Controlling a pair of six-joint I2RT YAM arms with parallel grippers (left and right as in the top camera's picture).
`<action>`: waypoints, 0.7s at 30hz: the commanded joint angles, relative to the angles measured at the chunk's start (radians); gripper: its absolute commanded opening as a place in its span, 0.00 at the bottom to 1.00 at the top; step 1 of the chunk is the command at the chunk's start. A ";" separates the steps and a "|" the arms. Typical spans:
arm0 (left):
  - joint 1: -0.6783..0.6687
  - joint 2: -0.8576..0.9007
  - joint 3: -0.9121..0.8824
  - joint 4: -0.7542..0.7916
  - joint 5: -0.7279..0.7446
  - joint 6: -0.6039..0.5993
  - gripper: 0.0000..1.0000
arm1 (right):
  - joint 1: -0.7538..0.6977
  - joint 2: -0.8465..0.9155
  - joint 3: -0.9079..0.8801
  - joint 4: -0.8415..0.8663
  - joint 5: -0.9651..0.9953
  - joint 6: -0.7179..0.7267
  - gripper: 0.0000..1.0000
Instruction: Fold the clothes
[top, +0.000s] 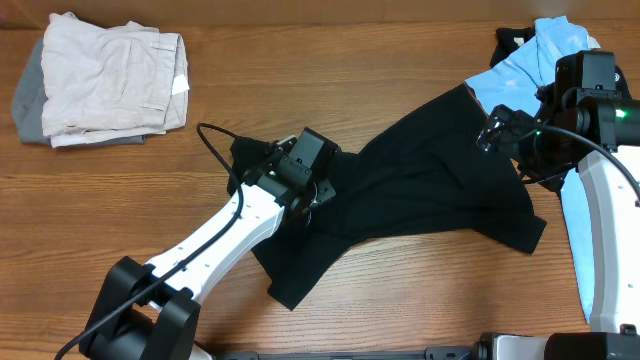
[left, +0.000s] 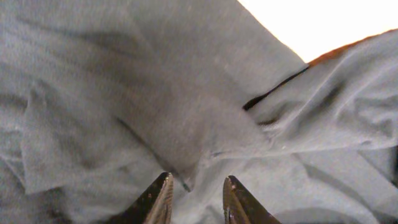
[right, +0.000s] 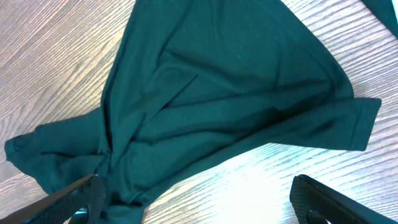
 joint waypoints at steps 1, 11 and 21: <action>0.001 0.057 0.018 -0.011 0.038 0.001 0.33 | 0.004 -0.010 -0.002 0.002 0.008 -0.007 1.00; 0.023 0.105 0.018 0.051 0.057 0.004 0.34 | 0.004 -0.010 -0.002 -0.012 0.009 -0.019 1.00; 0.029 0.104 0.019 0.050 0.068 0.032 0.15 | 0.004 -0.010 -0.002 -0.008 0.009 -0.018 1.00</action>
